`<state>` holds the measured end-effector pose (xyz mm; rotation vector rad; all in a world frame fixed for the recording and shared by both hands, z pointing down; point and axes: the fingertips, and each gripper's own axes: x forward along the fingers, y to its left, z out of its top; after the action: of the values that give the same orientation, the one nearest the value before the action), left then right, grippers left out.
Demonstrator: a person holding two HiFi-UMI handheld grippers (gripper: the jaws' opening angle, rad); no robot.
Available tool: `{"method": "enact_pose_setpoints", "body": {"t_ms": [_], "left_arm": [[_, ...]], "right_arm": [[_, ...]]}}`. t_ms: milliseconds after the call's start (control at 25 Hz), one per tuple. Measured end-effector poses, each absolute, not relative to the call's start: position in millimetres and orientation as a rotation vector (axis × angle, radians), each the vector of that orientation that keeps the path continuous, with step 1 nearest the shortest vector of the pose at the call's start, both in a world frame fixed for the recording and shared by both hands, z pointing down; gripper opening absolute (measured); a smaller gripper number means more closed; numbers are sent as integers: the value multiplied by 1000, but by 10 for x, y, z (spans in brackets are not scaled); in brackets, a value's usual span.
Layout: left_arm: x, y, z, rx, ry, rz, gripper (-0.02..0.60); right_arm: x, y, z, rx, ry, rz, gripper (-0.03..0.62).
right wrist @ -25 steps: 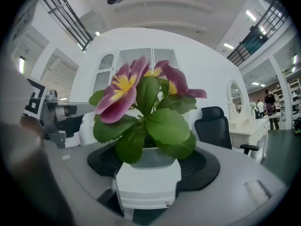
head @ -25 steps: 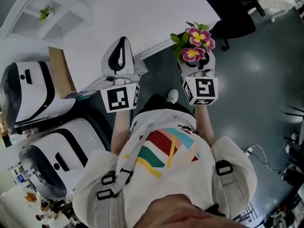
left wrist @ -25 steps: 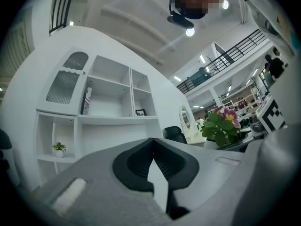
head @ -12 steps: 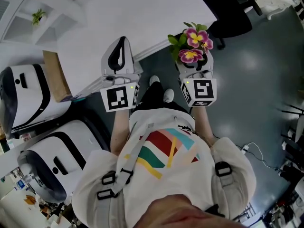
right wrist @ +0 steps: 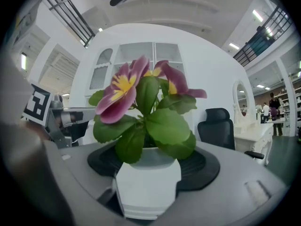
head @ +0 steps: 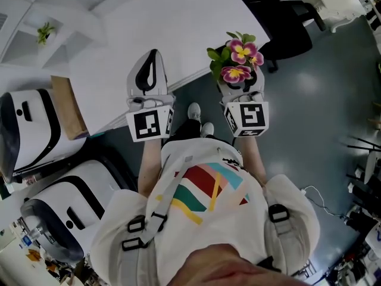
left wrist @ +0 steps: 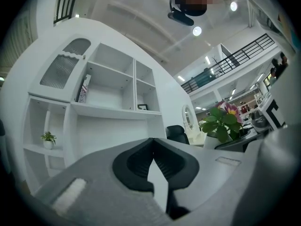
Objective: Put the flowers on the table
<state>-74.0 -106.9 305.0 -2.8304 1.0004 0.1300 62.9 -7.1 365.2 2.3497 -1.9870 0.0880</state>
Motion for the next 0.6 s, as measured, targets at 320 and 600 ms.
{"method": "enact_pose_setpoints", "body": {"t_ms": [320,600], "left_arm": [[-613,-1533,2931,-2805,1056,192,5],[-698,-2037,2950,-2799,1168,234,5]], "right_arm": [[802,-529,3484,2322,-2014,9,325],[809,-1036,3433,2291,-2030,-4,325]]}}
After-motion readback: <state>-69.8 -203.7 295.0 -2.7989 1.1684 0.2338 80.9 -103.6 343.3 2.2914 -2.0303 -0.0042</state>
